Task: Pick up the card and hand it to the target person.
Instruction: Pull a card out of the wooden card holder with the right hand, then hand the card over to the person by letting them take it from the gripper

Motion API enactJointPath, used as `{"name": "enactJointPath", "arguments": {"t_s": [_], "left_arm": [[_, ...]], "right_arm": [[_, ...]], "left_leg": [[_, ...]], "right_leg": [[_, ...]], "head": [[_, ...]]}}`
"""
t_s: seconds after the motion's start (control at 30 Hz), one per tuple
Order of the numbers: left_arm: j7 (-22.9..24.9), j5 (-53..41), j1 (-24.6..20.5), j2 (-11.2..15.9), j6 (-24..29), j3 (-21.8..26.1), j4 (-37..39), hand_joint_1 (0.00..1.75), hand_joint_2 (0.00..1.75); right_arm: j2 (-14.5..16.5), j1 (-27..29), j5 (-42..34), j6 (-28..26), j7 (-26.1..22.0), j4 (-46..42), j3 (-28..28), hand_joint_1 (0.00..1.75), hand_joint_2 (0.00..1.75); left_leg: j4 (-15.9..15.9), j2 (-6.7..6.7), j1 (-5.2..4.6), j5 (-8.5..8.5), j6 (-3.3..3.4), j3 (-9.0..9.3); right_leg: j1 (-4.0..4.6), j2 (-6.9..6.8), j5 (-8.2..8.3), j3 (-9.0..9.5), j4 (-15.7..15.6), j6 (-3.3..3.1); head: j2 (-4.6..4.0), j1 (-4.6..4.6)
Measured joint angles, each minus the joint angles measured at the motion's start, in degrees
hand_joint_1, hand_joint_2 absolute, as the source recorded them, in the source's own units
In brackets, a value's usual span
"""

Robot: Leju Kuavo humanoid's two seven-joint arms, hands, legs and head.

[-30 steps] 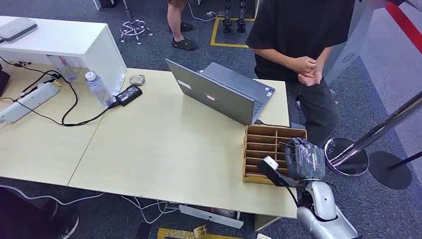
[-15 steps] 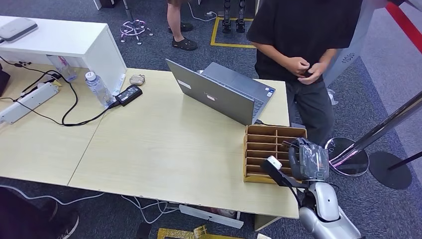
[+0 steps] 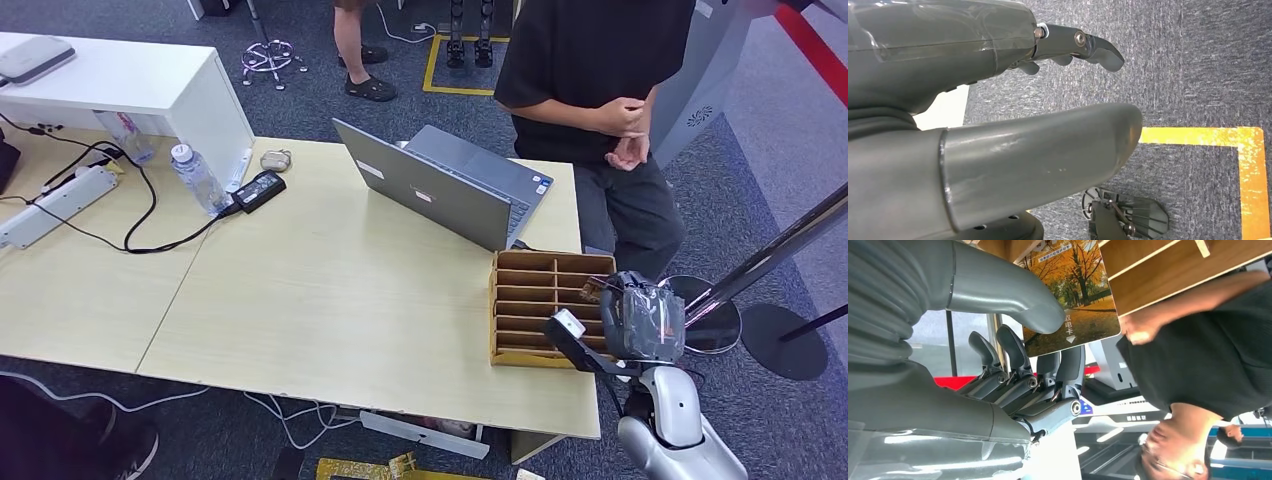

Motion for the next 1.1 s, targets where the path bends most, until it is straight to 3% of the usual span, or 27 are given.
{"name": "enactJointPath", "arguments": {"t_s": [0.47, 0.73, 1.1], "left_arm": [[-0.42, 0.48, 0.04, 0.06, -0.02, 0.15, 0.00, 0.00, 0.00], [-0.51, -0.15, 0.03, 0.13, -0.15, 0.15, 0.00, 0.00, 0.00], [-0.69, -1.07, 0.00, 0.45, -0.55, 0.13, 0.00, 0.00, 0.00]], "right_arm": [[-3.89, 0.30, 4.43, 0.48, 2.60, -8.54, -4.56, 1.43, 1.75], [-3.92, -1.71, -11.10, -1.11, -6.42, -8.99, -5.62, 1.41, 1.75], [-2.80, -6.65, -18.69, -0.25, -12.78, -4.60, -5.27, 1.44, 1.75]], "left_leg": [[0.01, 0.00, -0.01, 0.00, 0.00, -0.01], [0.01, 0.00, -0.01, 0.00, 0.00, -0.02], [0.00, -0.01, -0.01, 0.00, 0.00, -0.04]], "right_leg": [[-0.02, 0.00, 0.01, 0.01, 0.00, 0.01], [-0.02, -0.01, 0.01, 0.01, 0.00, 0.01], [-0.02, -0.02, 0.01, 0.02, 0.01, 0.01]], "head": [[0.00, -0.01], [0.00, 0.00], [0.00, -0.01]]}}
